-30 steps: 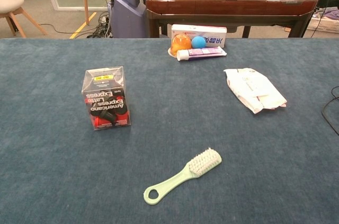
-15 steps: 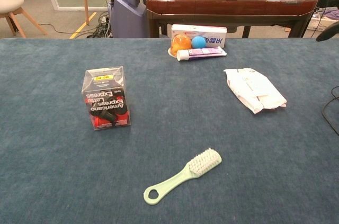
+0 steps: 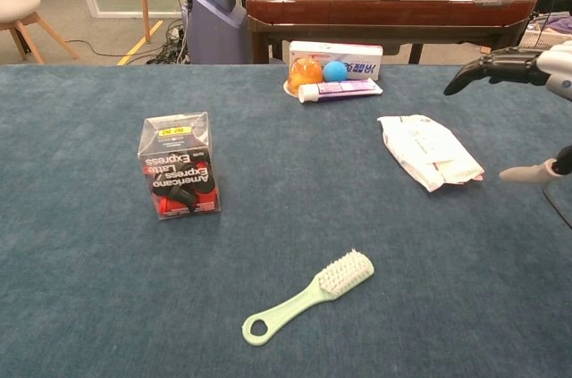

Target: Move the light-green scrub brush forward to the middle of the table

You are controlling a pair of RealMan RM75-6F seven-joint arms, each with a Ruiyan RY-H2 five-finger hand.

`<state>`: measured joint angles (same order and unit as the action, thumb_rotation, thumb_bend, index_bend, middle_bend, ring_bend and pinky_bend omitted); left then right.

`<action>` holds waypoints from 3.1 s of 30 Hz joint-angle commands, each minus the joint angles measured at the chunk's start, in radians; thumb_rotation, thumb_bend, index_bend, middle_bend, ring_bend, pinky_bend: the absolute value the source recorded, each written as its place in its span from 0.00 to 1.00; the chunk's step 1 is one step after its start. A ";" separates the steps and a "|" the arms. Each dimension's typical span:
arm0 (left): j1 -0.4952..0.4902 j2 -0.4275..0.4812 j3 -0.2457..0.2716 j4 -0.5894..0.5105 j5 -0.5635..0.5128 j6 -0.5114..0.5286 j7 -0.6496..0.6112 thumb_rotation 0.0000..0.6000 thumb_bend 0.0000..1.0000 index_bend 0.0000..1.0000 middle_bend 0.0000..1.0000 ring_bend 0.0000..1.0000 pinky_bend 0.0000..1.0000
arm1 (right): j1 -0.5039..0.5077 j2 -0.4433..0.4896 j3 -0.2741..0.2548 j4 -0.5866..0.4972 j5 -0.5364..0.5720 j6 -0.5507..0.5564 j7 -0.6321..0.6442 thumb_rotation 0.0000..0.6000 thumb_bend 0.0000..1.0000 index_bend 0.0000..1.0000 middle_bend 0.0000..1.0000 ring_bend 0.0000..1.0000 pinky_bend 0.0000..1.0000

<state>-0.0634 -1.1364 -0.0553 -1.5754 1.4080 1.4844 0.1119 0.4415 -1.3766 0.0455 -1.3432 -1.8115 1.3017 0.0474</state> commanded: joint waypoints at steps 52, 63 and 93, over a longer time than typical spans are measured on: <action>0.027 0.034 -0.049 0.017 -0.129 -0.018 -0.007 1.00 0.11 0.50 0.40 0.28 0.50 | 0.181 -0.293 -0.121 0.139 -0.045 -0.135 -0.117 1.00 0.00 0.06 0.05 0.02 0.11; 0.030 0.036 -0.055 0.022 -0.135 -0.015 -0.012 1.00 0.11 0.54 0.44 0.29 0.50 | 0.191 -0.343 -0.122 0.149 -0.042 -0.125 -0.133 1.00 0.00 0.06 0.05 0.02 0.11; 0.039 0.049 -0.070 0.021 -0.159 -0.014 -0.033 1.00 0.11 0.56 0.45 0.30 0.50 | 0.215 -0.452 -0.128 0.236 -0.008 -0.131 -0.078 1.00 0.00 0.00 0.05 0.02 0.11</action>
<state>-0.0245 -1.0871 -0.1258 -1.5546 1.2487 1.4708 0.0786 0.6554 -1.8278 -0.0834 -1.1061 -1.8218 1.1726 -0.0303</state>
